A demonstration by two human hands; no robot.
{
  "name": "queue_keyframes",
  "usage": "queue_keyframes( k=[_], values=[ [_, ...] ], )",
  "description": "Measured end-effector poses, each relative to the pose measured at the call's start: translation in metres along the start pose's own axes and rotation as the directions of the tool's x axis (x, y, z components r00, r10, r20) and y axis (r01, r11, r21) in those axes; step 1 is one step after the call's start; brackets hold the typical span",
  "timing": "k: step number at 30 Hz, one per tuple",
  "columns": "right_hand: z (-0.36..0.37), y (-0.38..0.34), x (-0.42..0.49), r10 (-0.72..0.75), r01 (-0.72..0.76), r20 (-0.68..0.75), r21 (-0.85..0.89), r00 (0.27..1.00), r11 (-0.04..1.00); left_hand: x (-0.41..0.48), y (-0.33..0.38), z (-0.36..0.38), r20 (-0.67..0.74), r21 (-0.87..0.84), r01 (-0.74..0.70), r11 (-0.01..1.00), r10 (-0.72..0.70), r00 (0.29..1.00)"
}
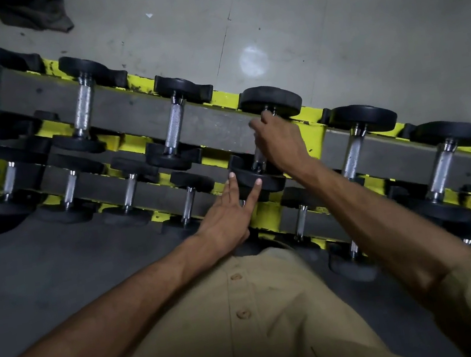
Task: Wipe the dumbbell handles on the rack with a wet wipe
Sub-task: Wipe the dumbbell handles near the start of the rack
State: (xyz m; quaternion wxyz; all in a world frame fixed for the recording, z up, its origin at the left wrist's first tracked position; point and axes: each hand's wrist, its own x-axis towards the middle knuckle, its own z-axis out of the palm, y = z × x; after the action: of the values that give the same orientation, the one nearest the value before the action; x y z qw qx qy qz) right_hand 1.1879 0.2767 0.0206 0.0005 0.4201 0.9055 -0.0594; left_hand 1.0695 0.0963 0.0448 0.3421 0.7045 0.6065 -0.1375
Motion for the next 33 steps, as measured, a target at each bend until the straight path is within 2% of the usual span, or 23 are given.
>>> queue_keyframes(
  k=[2, 4, 6, 7, 8, 9, 11, 13, 15, 20, 25, 30, 31, 33],
  values=[
    [-0.009, 0.0, 0.015, 0.036, -0.028, 0.084, -0.094, 0.996, 0.995, 0.0, -0.003, 0.0, -0.004, 0.004, -0.005, 1.0, 0.005, 1.0],
    [-0.012, -0.006, 0.014, -0.059, 0.093, 0.284, -0.108, 0.957, 0.99, 0.001, -0.003, 0.001, -0.013, 0.003, -0.009, 1.0, 0.009, 1.0],
    [-0.014, -0.019, 0.004, -0.231, 0.288, 0.518, -0.032, 0.823, 0.957, 0.0, -0.003, 0.003, -0.03, -0.006, -0.004, 1.0, 0.004, 1.0],
    [-0.017, -0.021, 0.003, -0.288, 0.358, 0.584, -0.005, 0.759, 0.934, 0.001, -0.003, 0.004, -0.037, -0.009, -0.004, 1.0, 0.003, 0.999],
    [-0.02, -0.02, 0.007, -0.321, 0.404, 0.6, -0.005, 0.733, 0.915, 0.001, -0.003, 0.005, -0.041, -0.009, -0.005, 1.0, 0.005, 0.999],
    [-0.025, -0.017, 0.014, -0.324, 0.428, 0.594, -0.037, 0.737, 0.903, 0.001, -0.003, 0.006, -0.04, -0.005, -0.008, 1.0, 0.007, 0.999],
    [-0.038, -0.01, 0.031, -0.277, 0.433, 0.542, -0.181, 0.793, 0.883, 0.001, -0.004, 0.006, -0.035, -0.002, -0.015, 1.0, 0.015, 0.999],
    [-0.05, -0.005, 0.042, -0.191, 0.355, 0.47, -0.291, 0.862, 0.888, 0.002, -0.005, 0.006, -0.038, -0.004, -0.018, 1.0, 0.017, 0.999],
    [-0.049, -0.013, 0.044, -0.146, 0.329, 0.469, -0.336, 0.871, 0.882, 0.003, -0.004, 0.007, -0.04, -0.006, -0.014, 1.0, 0.014, 0.999],
    [-0.029, -0.054, 0.039, -0.192, 0.504, 0.641, -0.348, 0.743, 0.79, 0.006, -0.005, 0.01, -0.05, -0.023, -0.008, 1.0, 0.007, 0.999],
    [-0.011, -0.07, 0.042, -0.065, 0.429, 0.681, -0.382, 0.729, 0.818, 0.008, -0.007, 0.011, -0.044, 0.0, -0.022, 1.0, 0.022, 0.999],
    [-0.02, -0.064, 0.049, -0.036, 0.379, 0.845, -0.2, 0.533, 0.904, 0.008, -0.011, 0.01, -0.061, 0.008, -0.041, 0.999, 0.041, 0.997],
    [-0.025, -0.06, 0.051, -0.05, 0.38, 0.852, -0.18, 0.521, 0.907, 0.007, -0.011, 0.008, -0.058, 0.014, -0.045, 0.999, 0.046, 0.997],
    [-0.035, -0.052, 0.054, -0.085, 0.383, 0.796, -0.191, 0.599, 0.904, 0.006, -0.01, 0.006, -0.051, 0.014, -0.053, 0.999, 0.053, 0.997]
  ],
)
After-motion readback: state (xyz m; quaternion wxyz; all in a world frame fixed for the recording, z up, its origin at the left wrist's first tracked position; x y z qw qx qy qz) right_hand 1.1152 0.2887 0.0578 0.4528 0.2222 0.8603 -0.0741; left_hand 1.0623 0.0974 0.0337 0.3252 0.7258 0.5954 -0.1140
